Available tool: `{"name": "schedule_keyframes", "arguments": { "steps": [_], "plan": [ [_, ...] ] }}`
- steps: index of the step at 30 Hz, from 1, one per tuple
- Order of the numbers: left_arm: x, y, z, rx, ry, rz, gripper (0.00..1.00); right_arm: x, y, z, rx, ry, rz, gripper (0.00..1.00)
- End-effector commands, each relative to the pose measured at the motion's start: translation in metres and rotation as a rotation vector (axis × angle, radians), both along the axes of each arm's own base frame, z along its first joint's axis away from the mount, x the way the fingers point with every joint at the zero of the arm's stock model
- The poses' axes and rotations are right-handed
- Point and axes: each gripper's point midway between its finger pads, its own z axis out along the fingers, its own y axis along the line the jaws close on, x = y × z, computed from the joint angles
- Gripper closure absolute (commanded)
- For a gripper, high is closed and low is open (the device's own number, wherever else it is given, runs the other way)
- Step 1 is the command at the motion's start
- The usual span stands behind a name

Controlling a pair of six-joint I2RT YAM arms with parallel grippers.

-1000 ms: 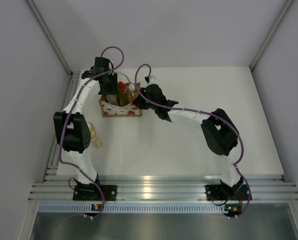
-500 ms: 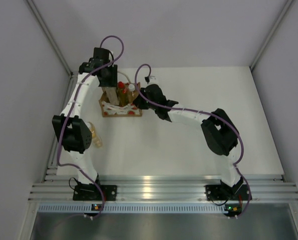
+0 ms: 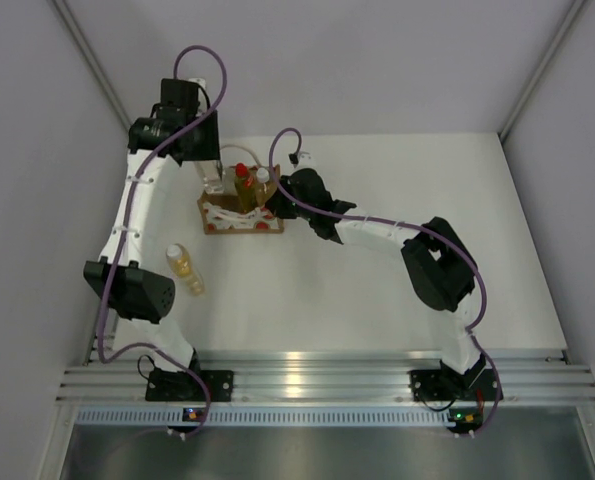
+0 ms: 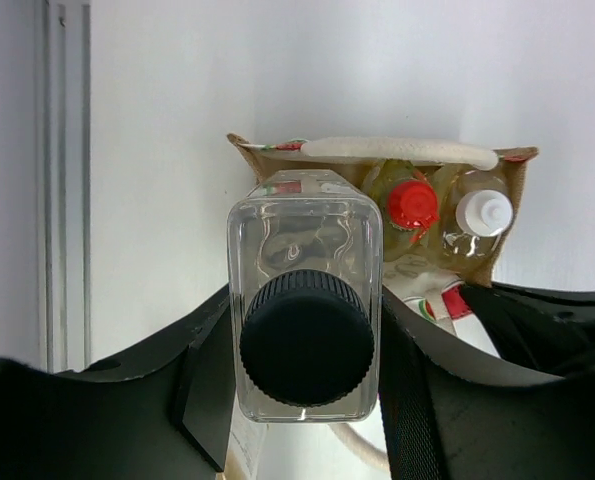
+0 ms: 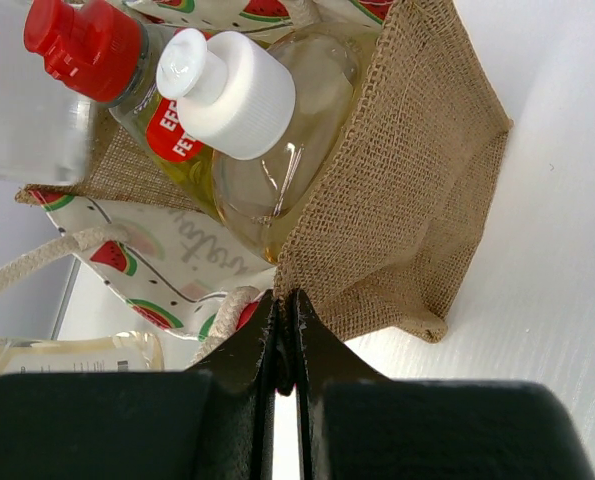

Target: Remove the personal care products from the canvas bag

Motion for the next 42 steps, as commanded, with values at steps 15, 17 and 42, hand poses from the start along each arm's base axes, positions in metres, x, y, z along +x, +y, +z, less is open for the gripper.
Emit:
{"name": "schedule_keyframes", "arguments": {
  "steps": [15,17,42],
  "plan": [
    [-0.083,0.015,0.145,-0.087,-0.388,0.055,1.0,-0.009,-0.027,-0.046,-0.161,0.114,-0.01,1.0],
    [-0.083,0.027,0.138,-0.05,-0.375,0.114,1.0,-0.009,-0.027,-0.046,-0.161,0.114,-0.011,1.0],
    [-0.02,0.137,0.0,-0.116,-0.342,0.533,1.0,-0.011,-0.026,-0.039,-0.153,0.107,0.005,1.0]
  ]
}}
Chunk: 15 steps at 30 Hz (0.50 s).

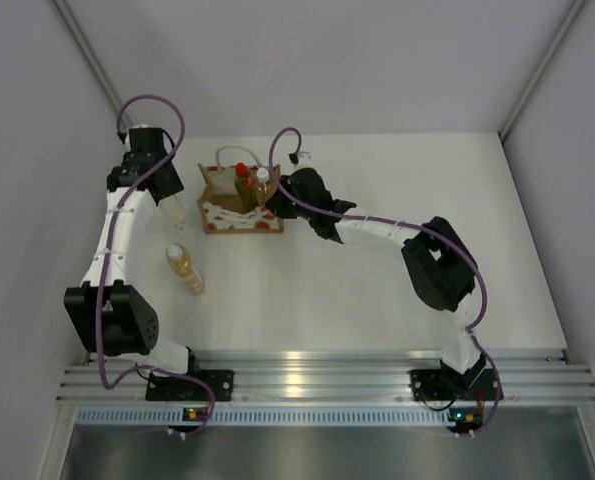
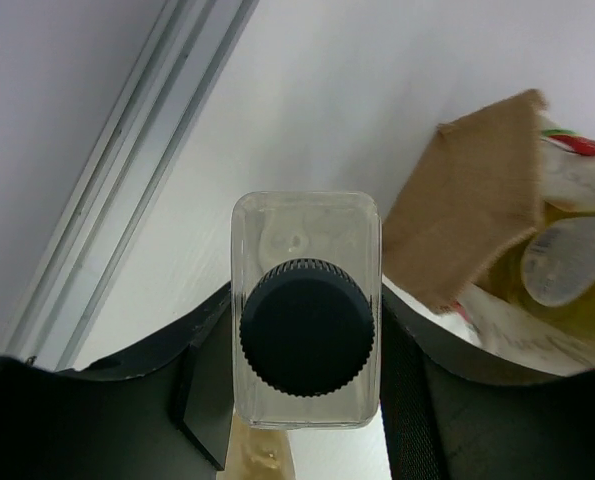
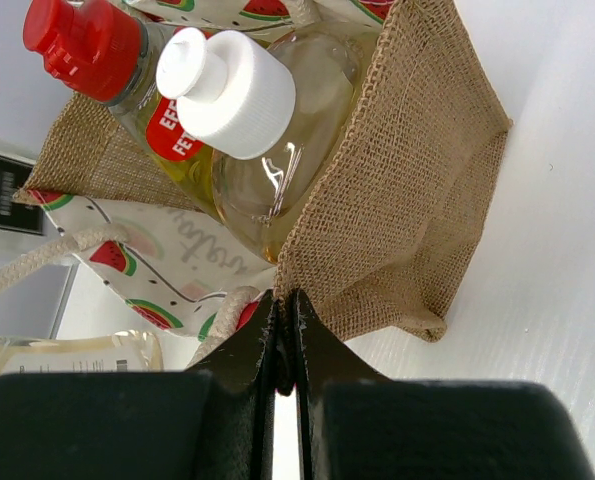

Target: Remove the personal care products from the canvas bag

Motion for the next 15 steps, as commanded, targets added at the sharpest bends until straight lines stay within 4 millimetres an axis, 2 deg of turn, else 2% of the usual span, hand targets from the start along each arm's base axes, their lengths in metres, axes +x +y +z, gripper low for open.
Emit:
{"name": "schedule_keyframes", "arguments": {
  "steps": [1,2,5,8,15],
  "plan": [
    [0.027,0.03,0.052,-0.02,-0.321,0.089,1.0,-0.01,-0.026,-0.039,-0.15,0.104,0.003,1.0],
    [0.03,0.034,0.041,-0.022,-0.322,0.091,1.0,-0.011,-0.025,-0.038,-0.148,0.103,0.004,1.0],
    [0.033,0.036,0.029,-0.014,-0.318,0.094,1.0,-0.01,-0.025,-0.037,-0.147,0.099,0.003,1.0],
    [0.031,0.036,0.009,-0.019,-0.297,0.103,1.0,-0.009,-0.023,-0.037,-0.144,0.101,0.006,1.0],
    [0.023,0.037,-0.008,-0.019,-0.263,0.114,1.0,-0.009,-0.021,-0.039,-0.139,0.107,0.011,1.0]
  ]
}}
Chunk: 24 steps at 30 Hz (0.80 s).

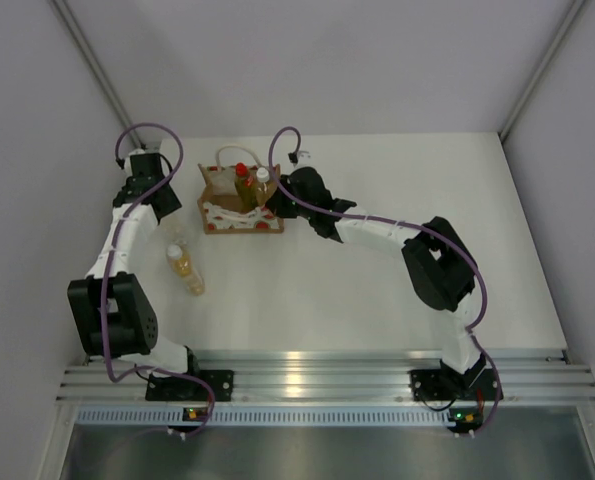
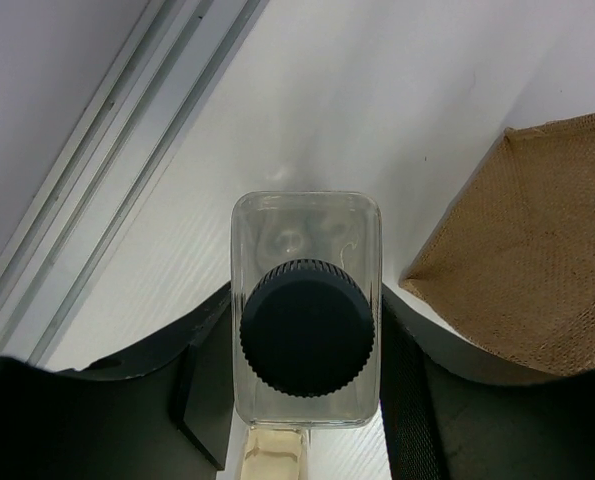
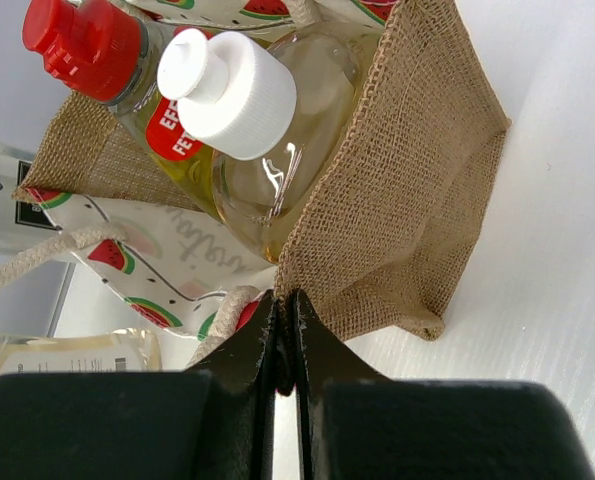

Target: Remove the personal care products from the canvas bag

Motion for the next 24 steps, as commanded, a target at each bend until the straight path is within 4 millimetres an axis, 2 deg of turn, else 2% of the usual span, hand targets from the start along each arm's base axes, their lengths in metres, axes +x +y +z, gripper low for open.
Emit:
{"name": "schedule_keyframes", "arguments": {
  "steps": [1,9,12,14,24],
  "plan": [
    [0.023,0.006,0.067,0.039,-0.266,0.022,1.0,-0.009,-0.021,-0.04,-0.131,0.105,0.006,1.0],
    [0.026,0.001,0.05,0.009,-0.23,0.001,1.0,-0.009,-0.02,-0.042,-0.128,0.112,0.007,1.0],
    [0.026,0.0,0.047,0.001,-0.225,-0.003,0.91,-0.009,-0.02,-0.041,-0.13,0.108,0.008,1.0],
    [0.026,-0.002,0.047,0.001,-0.222,-0.015,0.78,-0.01,-0.021,-0.042,-0.133,0.109,0.008,1.0],
    [0.032,-0.006,0.027,-0.02,-0.147,-0.042,0.67,-0.009,-0.021,-0.039,-0.131,0.103,0.008,1.0]
  ]
}}
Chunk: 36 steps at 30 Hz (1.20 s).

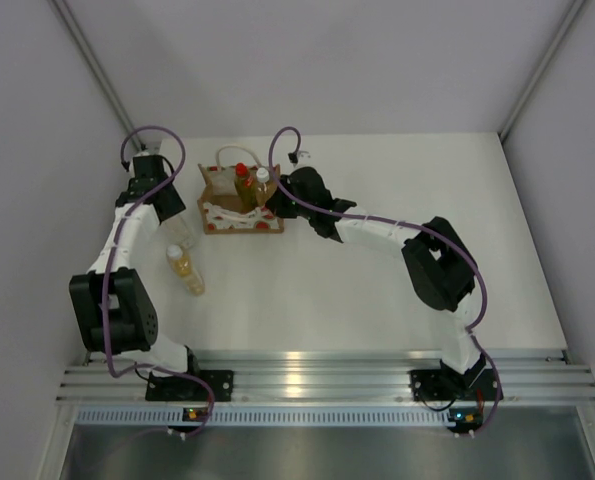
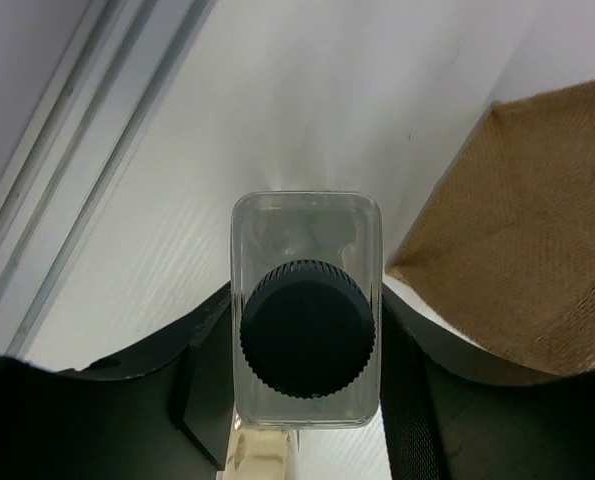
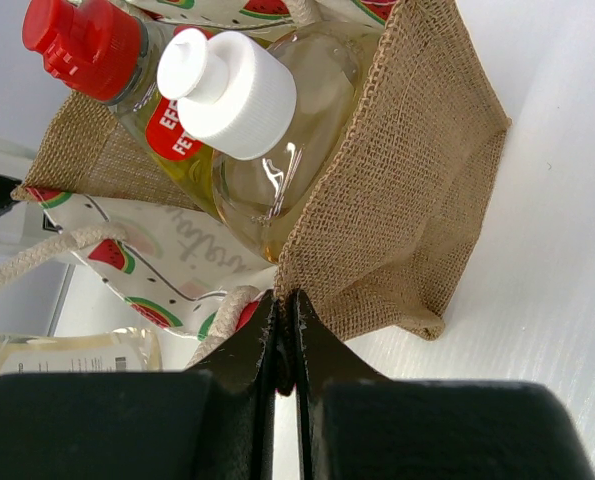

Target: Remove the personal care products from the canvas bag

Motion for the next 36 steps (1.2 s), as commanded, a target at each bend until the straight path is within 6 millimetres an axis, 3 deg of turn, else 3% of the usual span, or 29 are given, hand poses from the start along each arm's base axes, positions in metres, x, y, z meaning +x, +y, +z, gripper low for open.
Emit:
{"name": "schedule_keyframes", "arguments": {
  "steps": [1,9,13,16,21,23,24,26,27,29,30,34,36],
  "plan": [
    [0.031,0.005,0.038,0.024,-0.15,0.003,0.67,-0.009,-0.021,-0.039,-0.132,0.101,0.006,1.0],
    [0.032,0.005,0.036,0.025,-0.112,-0.002,0.46,-0.008,-0.022,-0.038,-0.132,0.099,0.004,1.0],
    [0.034,0.004,0.051,0.029,-0.13,-0.022,0.3,-0.009,-0.022,-0.038,-0.134,0.098,0.003,1.0],
    [0.037,0.0,0.061,0.017,-0.145,-0.042,0.24,-0.009,-0.022,-0.039,-0.136,0.098,0.003,1.0],
    [0.037,-0.011,0.081,-0.02,-0.191,-0.086,0.19,-0.008,-0.024,-0.036,-0.139,0.089,-0.001,1.0],
    [0.036,-0.018,0.099,-0.042,-0.238,-0.114,0.19,-0.009,-0.027,-0.036,-0.144,0.087,-0.005,1.0],
    [0.038,-0.03,0.106,-0.077,-0.263,-0.159,0.18,-0.009,-0.027,-0.034,-0.142,0.084,-0.006,1.0],
    [0.038,-0.048,0.13,-0.09,-0.317,-0.211,0.05,-0.01,-0.027,-0.033,-0.143,0.081,-0.005,1.0],
    [0.041,-0.067,0.143,-0.088,-0.346,-0.258,0.04,-0.009,-0.028,-0.033,-0.142,0.082,-0.005,1.0],
    [0.04,-0.084,0.162,-0.084,-0.385,-0.311,0.04,-0.011,-0.027,-0.032,-0.141,0.083,-0.001,1.0],
    [0.041,-0.114,0.174,-0.084,-0.417,-0.398,0.04,-0.011,-0.028,-0.031,-0.14,0.082,-0.003,1.0],
    [0.036,-0.169,0.199,-0.082,-0.486,-0.579,0.06,-0.013,-0.031,-0.029,-0.14,0.08,-0.009,1.0],
    [0.036,-0.188,0.196,-0.089,-0.477,-0.637,0.09,-0.013,-0.032,-0.026,-0.136,0.079,-0.014,1.0]
  ]
}}
